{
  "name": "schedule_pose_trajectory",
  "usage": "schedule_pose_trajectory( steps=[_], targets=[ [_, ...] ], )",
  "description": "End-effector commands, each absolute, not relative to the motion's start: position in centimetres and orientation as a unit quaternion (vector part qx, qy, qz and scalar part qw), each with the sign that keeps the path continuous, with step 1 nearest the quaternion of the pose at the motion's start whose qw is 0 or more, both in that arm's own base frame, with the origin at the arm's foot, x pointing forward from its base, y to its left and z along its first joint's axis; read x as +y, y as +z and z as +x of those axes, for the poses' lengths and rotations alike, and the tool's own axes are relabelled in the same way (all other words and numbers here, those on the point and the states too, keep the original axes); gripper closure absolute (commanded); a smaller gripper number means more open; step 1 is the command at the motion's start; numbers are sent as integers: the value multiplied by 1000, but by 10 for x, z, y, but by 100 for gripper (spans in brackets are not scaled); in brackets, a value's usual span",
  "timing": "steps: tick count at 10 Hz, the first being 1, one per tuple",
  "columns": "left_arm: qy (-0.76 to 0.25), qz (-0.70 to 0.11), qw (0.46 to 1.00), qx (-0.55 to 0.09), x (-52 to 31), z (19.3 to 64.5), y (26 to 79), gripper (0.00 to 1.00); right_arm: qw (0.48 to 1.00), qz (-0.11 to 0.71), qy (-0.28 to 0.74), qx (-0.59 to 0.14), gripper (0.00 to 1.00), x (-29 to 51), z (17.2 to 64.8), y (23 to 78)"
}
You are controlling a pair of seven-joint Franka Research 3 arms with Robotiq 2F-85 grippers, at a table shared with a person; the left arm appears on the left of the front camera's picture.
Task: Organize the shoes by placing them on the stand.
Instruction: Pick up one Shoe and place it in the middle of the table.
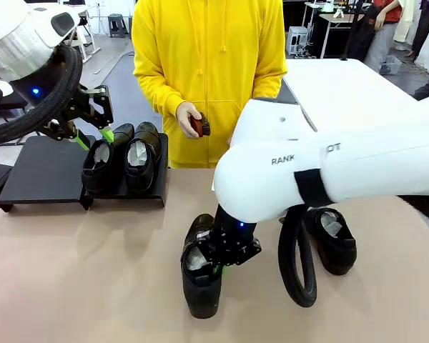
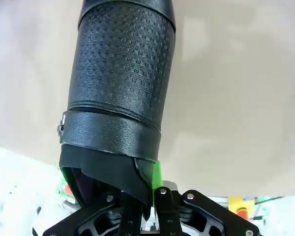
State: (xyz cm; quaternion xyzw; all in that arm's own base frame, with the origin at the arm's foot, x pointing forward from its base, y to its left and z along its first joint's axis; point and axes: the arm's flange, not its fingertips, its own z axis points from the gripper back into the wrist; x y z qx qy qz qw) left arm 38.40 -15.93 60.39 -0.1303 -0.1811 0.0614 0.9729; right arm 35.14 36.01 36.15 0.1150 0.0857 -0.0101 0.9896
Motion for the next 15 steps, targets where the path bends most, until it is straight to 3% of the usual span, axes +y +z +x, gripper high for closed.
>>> schedule_pose_trajectory(
  steps=[1,3,8,9,13,15],
  targets=[
    [59,-138,972,-183,-158,385,604,54,985,153,-36,75,100,370,359,352],
    [59,-138,972,-183,-158,385,604,54,984,160,-24,77,96,375,362,343],
    [59,-138,972,-183,-158,385,604,54,987,141,-32,68,4,363,359,346],
    [59,-138,972,-183,-158,385,604,54,990,132,-29,47,0,358,354,357],
    [59,-138,972,-183,-158,385,604,54,993,117,-22,-6,0,327,327,417],
    [59,-138,972,-183,-158,385,604,54,989,146,-24,17,0,348,348,396]
  ],
)
